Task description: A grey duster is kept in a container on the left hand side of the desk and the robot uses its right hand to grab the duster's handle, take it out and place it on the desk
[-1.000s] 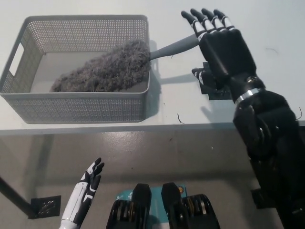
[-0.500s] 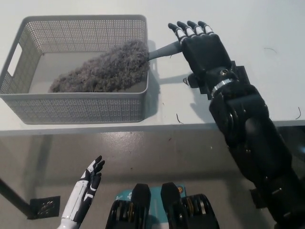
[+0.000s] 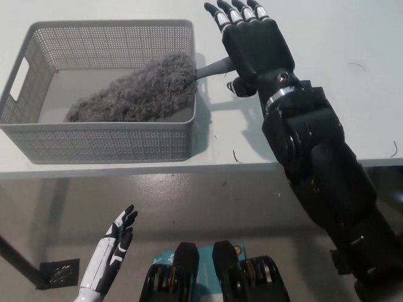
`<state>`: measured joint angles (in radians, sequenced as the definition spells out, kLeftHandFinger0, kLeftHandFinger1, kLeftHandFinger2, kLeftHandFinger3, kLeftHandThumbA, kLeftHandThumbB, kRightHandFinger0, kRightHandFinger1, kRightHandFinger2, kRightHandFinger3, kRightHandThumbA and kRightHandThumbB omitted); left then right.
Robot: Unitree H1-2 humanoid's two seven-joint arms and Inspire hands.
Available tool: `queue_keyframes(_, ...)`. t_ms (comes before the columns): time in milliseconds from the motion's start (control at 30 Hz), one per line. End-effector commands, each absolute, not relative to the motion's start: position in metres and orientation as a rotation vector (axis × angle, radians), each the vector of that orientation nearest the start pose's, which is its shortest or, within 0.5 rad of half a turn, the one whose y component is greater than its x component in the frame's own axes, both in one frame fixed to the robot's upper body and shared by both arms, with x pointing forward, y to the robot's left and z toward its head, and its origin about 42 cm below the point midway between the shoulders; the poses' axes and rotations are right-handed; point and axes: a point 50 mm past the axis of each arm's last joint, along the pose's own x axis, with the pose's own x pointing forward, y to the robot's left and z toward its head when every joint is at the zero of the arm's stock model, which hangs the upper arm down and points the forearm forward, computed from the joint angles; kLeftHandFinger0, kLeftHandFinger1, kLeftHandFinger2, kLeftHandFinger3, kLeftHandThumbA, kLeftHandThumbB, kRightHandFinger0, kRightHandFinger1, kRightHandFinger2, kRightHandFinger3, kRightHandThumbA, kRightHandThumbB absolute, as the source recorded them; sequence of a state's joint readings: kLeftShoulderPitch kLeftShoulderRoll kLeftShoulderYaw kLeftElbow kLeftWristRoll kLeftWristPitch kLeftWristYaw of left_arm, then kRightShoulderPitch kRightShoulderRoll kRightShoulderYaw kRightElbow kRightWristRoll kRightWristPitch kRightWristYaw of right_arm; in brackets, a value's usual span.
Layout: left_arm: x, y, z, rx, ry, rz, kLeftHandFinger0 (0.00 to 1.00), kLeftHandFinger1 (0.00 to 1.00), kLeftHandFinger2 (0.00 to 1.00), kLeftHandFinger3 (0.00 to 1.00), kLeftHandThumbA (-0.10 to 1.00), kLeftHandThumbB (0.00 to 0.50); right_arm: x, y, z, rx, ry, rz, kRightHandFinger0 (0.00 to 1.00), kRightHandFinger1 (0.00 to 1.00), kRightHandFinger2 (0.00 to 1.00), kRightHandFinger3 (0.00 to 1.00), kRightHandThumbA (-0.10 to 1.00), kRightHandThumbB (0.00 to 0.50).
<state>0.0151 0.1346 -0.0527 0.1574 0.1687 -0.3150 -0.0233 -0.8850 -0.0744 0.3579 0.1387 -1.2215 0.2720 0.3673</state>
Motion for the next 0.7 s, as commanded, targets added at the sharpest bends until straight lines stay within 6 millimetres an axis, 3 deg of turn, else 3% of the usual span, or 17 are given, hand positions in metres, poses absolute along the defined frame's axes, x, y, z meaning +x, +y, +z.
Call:
queue_keyframes(0,0.275,0.241,0.077,0.315,-0.196,-0.137,1.00,1.00,1.00,1.00,1.00,0.021,0.469,-0.060,0.384,-1.443,-0.510,0.042,1.00,1.00,1.00,1.00,0.96,0.500)
queue_keyframes(267,0.278,0.240,0.080,0.320,-0.215,-0.143,1.00,1.00,1.00,1.00,1.00,0.000,0.498,-0.056,0.370,-1.476,-0.450,0.052,1.00,1.00,1.00,1.00,0.97,0.500)
queue_keyframes(400,0.278,0.240,0.079,0.318,-0.211,-0.147,1.00,1.00,1.00,1.00,1.00,0.023,0.511,-0.051,0.366,-1.505,-0.398,0.073,1.00,1.00,1.00,1.00,1.00,0.500)
queue_keyframes(667,0.276,0.242,0.079,0.336,-0.215,-0.171,1.00,1.00,1.00,1.00,1.00,0.029,0.540,-0.039,0.348,-1.499,-0.374,0.077,1.00,1.00,1.00,1.00,0.92,0.500)
